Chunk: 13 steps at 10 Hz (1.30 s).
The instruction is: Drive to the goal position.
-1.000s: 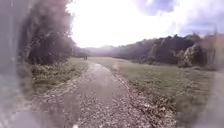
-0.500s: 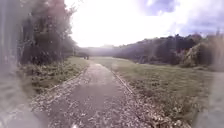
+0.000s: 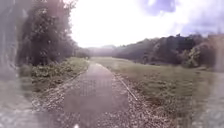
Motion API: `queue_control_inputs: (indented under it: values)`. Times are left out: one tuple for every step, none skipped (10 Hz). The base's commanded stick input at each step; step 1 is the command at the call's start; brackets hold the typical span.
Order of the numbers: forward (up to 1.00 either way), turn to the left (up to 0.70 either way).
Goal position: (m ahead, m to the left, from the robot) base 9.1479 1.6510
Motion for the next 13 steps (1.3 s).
queue_control_inputs:
  values:
    - [0.70,0.08]
    - [0.70,0.02]
    - [0.70,0.01]
    - [0.70,0.01]
    - [0.70,0.01]
    - [0.70,0.01]
    - [0.70,0.01]
    - [0.70,0.01]
    - [0.70,0.01]
    - [0.70,0.01]
    - [0.70,0.01]
    - [0.70,0.01]
    - [0.70,0.01]
